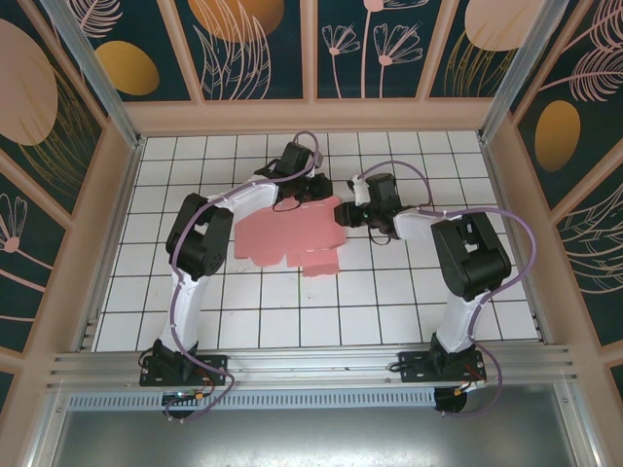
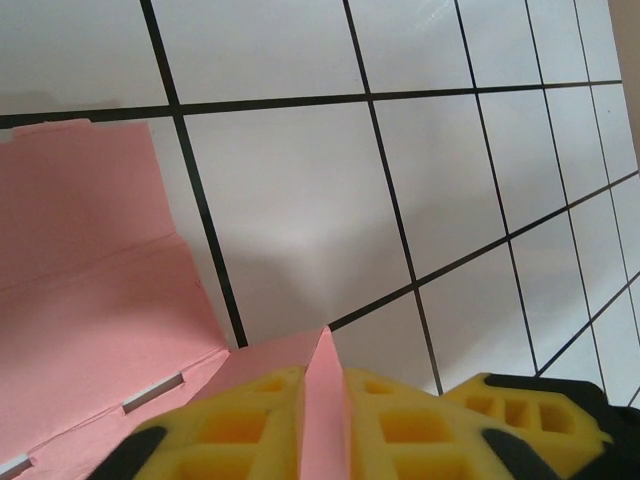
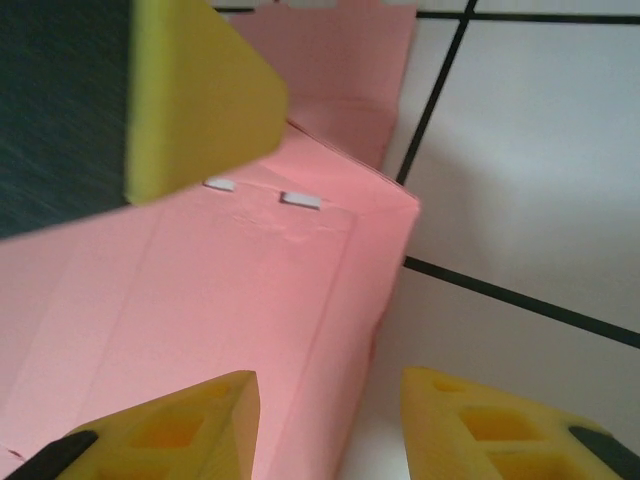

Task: Fold the paper box

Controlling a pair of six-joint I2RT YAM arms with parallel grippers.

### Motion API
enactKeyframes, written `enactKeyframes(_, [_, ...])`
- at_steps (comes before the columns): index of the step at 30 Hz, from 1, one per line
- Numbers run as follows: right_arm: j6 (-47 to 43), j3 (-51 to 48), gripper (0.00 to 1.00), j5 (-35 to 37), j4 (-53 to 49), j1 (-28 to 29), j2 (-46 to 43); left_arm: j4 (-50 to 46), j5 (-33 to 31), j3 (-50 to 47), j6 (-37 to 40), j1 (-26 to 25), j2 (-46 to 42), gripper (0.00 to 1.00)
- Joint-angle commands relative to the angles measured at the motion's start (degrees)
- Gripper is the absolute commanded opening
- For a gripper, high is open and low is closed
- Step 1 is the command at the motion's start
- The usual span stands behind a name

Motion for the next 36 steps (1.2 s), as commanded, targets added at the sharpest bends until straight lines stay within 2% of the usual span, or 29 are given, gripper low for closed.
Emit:
enactKeyframes(1, [3.83,-1.73,0.44,-1.67,4.36,-0.06,-2.79,2.92,-1.65,-1.31,-0.56,0.17,-0.69,0.25])
enactKeyframes(3, [6.19,-2.39,0.46,-1.89,4.97,-0.03,-3.31,4.41,-3.36,-2.94,-0.7,0.16,-2.43,0.34])
enactKeyframes(6, [12.27,-1.56,0.46,0.14,0.64,0.01,-3.89,7.26,-6.24,-5.6,-0.7,0.3,-5.54,0.48])
enactKeyframes(8, [16.37,-2.35,0.46,-0.35,-0.42,0.26,-4.31,10.73,-7.76,-8.86,-0.97,0.66,-8.23,0.59])
enactKeyframes(12, [21.64,-5.8,0.46,-1.7,2.28,0.86,-5.04,15.36,-8.64,-13.5,-1.49,2.17,-12.25,0.66])
enactKeyframes(15, [22.28,-6.94,0.46,-1.32,2.89,1.96,-4.54,14.86,-9.14,-14.57,-0.84,3.39,-13.57,0.77])
enactKeyframes(19, [23.27,-7.08,0.45,-1.47,4.13,3.36,-2.61,15.73,-9.67,-17.24,-0.83,5.11,-15.3,0.8])
enactKeyframes(26, [23.39,-5.68,0.34,0.07,4.07,3.52,0.04,16.17,-9.25,-19.64,-0.94,6.23,-16.37,0.83])
enactKeyframes(32, [24.07,-6.64,0.31,0.12,5.2,3.84,0.21,16.85,-9.16,-20.85,-1.27,6.54,-16.71,0.85])
enactKeyframes(36, [25.22,-8.21,0.09,0.59,7.15,4.09,-0.72,17.17,-8.98,-21.14,-1.18,6.59,-16.51,0.85])
